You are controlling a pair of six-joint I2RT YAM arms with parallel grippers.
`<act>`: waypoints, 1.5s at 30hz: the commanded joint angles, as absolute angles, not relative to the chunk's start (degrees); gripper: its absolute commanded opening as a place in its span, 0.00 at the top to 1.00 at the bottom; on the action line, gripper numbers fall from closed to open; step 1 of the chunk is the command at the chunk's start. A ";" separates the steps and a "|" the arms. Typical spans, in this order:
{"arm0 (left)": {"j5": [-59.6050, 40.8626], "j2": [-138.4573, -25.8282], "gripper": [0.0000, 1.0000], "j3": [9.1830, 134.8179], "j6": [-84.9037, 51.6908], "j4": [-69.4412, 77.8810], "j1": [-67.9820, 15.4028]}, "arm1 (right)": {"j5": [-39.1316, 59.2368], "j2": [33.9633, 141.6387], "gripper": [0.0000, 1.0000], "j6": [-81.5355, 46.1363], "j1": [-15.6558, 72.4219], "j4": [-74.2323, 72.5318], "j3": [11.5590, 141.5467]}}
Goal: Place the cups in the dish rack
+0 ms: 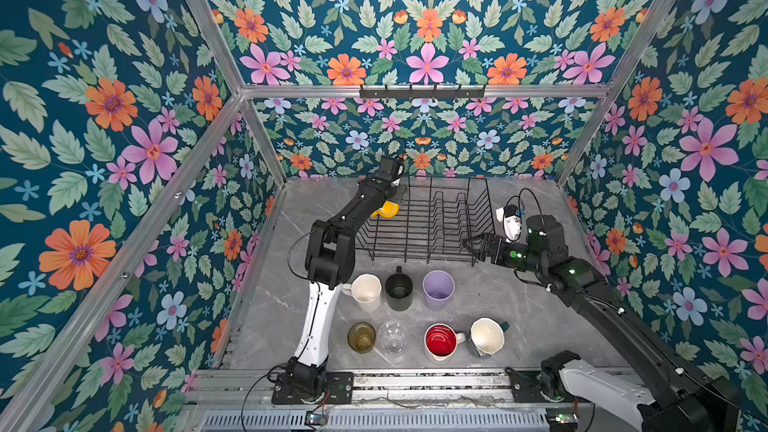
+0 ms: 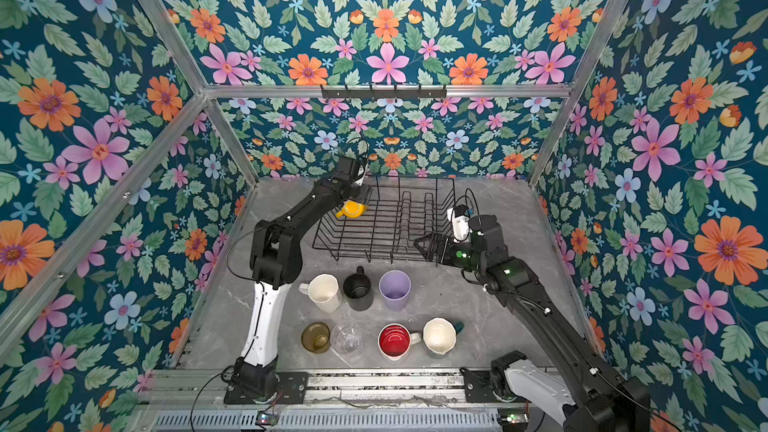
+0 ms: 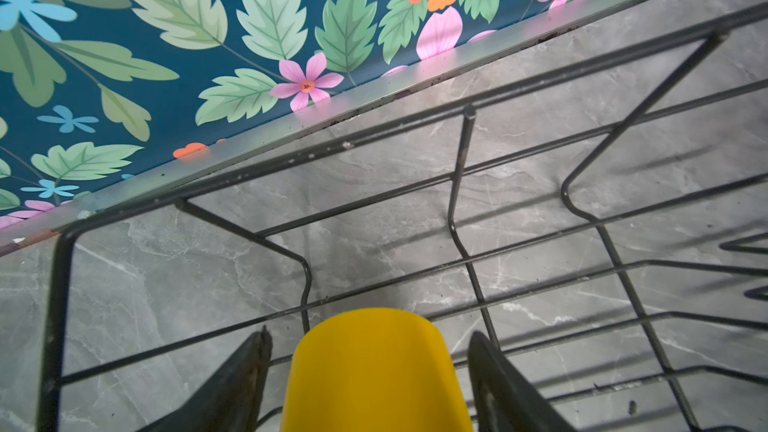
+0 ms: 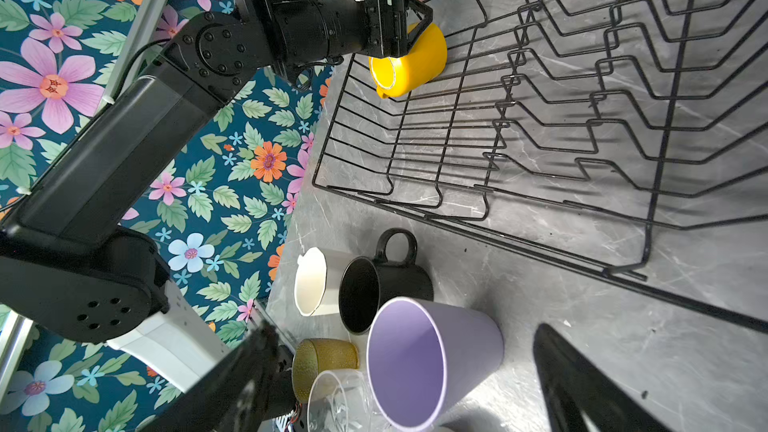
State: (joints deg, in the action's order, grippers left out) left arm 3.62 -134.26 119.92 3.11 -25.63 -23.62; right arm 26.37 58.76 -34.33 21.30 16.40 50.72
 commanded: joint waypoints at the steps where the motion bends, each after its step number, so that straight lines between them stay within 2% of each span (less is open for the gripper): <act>1: 2.84 -134.14 0.24 119.86 2.44 -26.65 -23.57 | 26.28 58.69 0.05 -34.72 21.29 16.26 51.06; 14: 2.88 -135.00 0.31 119.49 1.67 -25.72 -23.57 | 26.11 58.34 0.05 -34.71 21.28 16.79 51.15; 22: 5.64 -134.19 0.44 119.30 1.93 -21.93 -23.58 | 25.93 58.44 0.05 -34.80 21.31 17.05 51.09; 29: 6.42 -133.59 0.51 115.84 0.80 -17.51 -23.60 | 25.85 58.24 0.05 -34.94 21.34 17.31 51.20; 45: 10.28 -130.96 0.55 106.44 -1.91 -5.30 -23.75 | 25.66 58.53 0.06 -35.14 21.29 17.57 51.64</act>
State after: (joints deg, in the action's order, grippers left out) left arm 8.71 -130.78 107.90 -1.15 -3.92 -23.99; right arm 26.33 58.39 -34.54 21.28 17.87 51.22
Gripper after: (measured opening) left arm 0.446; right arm 0.942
